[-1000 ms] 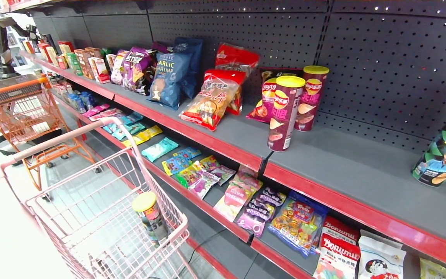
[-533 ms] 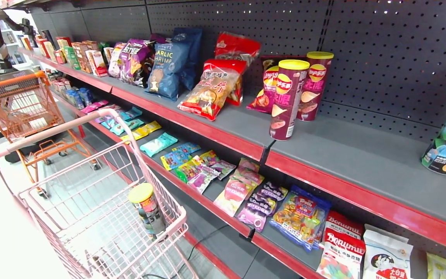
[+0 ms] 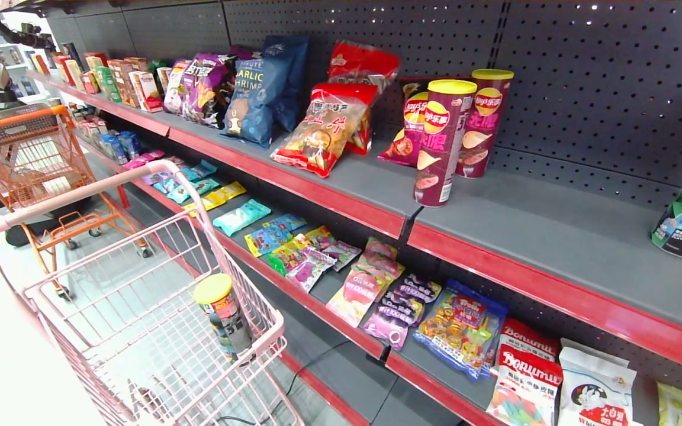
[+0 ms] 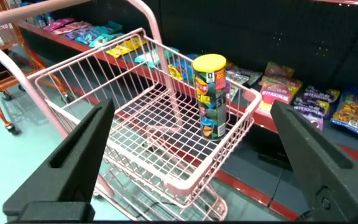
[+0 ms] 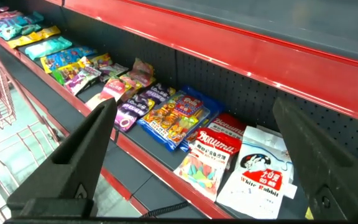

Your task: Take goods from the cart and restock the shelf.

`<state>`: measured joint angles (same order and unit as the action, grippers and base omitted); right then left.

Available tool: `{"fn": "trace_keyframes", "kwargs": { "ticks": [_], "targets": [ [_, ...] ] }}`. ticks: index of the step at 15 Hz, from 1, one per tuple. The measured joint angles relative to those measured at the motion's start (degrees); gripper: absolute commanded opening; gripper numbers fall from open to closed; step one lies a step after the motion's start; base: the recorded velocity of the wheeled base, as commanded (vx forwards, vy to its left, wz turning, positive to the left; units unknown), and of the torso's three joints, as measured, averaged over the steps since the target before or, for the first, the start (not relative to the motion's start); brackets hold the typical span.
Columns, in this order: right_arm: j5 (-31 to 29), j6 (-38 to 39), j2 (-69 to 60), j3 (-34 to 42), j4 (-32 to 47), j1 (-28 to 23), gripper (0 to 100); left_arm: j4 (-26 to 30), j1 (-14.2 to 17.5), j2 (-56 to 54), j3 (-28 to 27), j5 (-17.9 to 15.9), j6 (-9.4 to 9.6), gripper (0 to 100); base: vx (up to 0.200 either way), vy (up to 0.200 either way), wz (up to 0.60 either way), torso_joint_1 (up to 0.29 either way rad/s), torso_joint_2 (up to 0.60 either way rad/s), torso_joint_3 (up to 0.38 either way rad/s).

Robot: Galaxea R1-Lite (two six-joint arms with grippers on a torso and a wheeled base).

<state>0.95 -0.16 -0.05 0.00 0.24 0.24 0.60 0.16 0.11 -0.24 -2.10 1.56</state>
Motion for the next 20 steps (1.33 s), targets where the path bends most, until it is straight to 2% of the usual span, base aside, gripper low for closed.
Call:
{"fn": "trace_keyframes", "kwargs": {
  "ticks": [3, 5, 7, 9, 11, 12, 13, 15, 17, 20],
  "targets": [
    [0.0, 0.0, 0.0, 0.0, 0.0, 0.0, 100, -0.9, 0.0, 0.5, -1.3, 0.4, -0.39, 100, 0.000, 0.000, 0.00, 0.000, 0.00, 0.000],
    [0.0, 0.0, 0.0, 0.0, 0.0, 0.0, 100, -1.6, -0.2, 4.7, -8.7, 1.6, -2.76, 100, 0.000, 0.000, 0.00, 0.000, 0.00, 0.000],
    [0.0, 0.0, 0.0, 0.0, 0.0, 0.0, 100, -2.2, -0.2, 14.6, -17.3, 3.8, -5.33, 100, 0.000, 0.000, 0.00, 0.000, 0.00, 0.000],
    [0.0, 0.0, 0.0, 0.0, 0.0, 0.0, 100, -5.2, -0.2, 26.3, -21.1, 5.2, -6.84, 100, 0.000, 0.000, 0.00, 0.000, 0.00, 0.000],
    [-0.1, 0.0, 0.0, 0.0, 0.0, -0.1, 100, -14.8, -0.5, 38.4, -20.9, 6.0, -7.74, 100, 0.000, 0.000, 0.00, 0.000, 0.00, 0.000],
    [0.0, 0.0, 0.0, 0.0, 0.0, -0.1, 100, -21.5, -0.6, 43.7, -19.9, 5.9, -7.94, 100, 0.000, 0.000, 0.00, 0.000, 0.00, 0.000],
    [0.0, 0.0, 0.0, 0.0, 0.0, -0.1, 100, -29.1, -0.6, 49.9, -18.5, 5.3, -8.02, 100, 0.000, 0.000, 0.00, 0.000, 0.00, 0.000],
    [0.0, 0.0, 0.0, 0.0, 0.0, -0.1, 100, -40.9, -0.7, 61.5, -15.5, 3.4, -8.25, 100, 0.000, 0.000, 0.00, 0.000, 0.00, 0.000],
    [0.0, 0.0, 0.0, 0.0, 0.0, -0.1, 100, -47.2, 0.5, 71.6, -12.4, -0.1, -8.47, 100, 0.000, 0.000, 0.00, 0.000, 0.00, 0.000],
    [0.0, 0.0, 0.0, 0.0, 0.0, 0.0, 100, -53.1, 3.0, 82.7, -10.6, -1.6, -8.48, 100, 0.000, 0.000, 0.00, 0.000, 0.00, 0.000]
  ]
}}
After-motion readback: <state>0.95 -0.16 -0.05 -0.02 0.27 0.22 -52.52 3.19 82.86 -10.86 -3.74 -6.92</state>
